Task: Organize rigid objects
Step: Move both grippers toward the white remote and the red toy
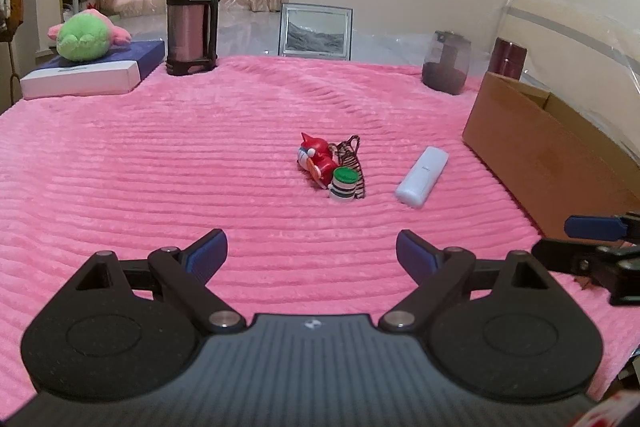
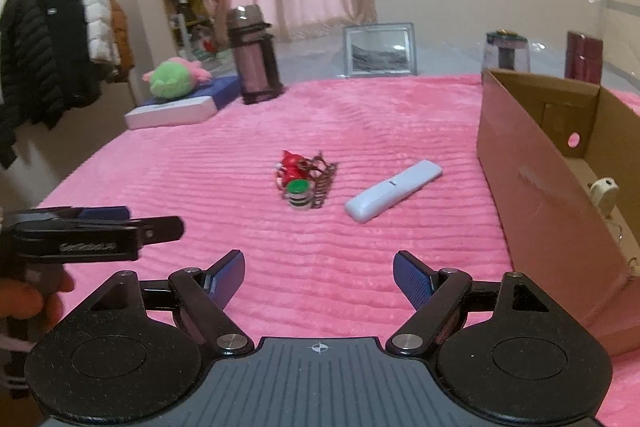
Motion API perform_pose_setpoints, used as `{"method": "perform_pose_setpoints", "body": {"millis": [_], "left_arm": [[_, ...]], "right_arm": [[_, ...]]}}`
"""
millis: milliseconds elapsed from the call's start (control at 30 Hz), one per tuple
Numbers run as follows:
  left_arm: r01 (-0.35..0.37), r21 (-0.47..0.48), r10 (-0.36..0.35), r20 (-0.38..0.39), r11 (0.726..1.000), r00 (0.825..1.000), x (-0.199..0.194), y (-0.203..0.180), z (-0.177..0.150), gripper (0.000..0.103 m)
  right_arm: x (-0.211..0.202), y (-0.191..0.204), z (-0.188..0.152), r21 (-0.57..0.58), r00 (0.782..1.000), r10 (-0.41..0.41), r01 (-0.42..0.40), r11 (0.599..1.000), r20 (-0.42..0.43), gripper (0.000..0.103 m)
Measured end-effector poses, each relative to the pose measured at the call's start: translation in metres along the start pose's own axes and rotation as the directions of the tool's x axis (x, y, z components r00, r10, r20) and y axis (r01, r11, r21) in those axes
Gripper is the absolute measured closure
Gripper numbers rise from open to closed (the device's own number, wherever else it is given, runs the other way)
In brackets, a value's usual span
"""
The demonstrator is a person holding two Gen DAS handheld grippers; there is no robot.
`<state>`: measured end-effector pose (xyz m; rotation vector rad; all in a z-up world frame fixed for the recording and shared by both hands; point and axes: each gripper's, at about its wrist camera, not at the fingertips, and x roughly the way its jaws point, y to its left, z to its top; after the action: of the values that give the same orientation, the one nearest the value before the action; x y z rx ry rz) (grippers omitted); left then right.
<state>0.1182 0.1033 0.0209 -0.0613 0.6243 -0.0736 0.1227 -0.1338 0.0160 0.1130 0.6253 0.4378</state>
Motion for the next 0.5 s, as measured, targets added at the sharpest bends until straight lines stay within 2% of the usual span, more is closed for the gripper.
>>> {"method": "perform_pose_setpoints", "body": {"millis": [100,267,400,500], "left_arm": [[0.011,0.005,-0.011,-0.005,1.0,1.0,0.014,0.006,0.002,0.015],[0.035,0.025,-0.035,-0.022,0.999,0.999,0.046,0.012,0.008,0.019],[0.063,0.037,-0.062,-0.03,0.997,0.998,0.074,0.011,0.014,0.021],[0.092,0.048,-0.09,-0.04,0.995,0.995,0.097,0.008,0.016,0.031]], "right_arm": [[0.021,-0.004,0.001,0.013,0.998,-0.06,0.06,0.998,0.005,0.025],[0.058,-0.019,0.006,0.063,0.994,-0.112,0.111,0.992,0.016,0.026],[0.091,-0.034,0.014,0.114,0.99,-0.141,0.139,0.984,0.006,0.038],[0.113,-0.044,0.02,0.136,0.99,-0.143,0.142,0.98,-0.005,0.042]]}}
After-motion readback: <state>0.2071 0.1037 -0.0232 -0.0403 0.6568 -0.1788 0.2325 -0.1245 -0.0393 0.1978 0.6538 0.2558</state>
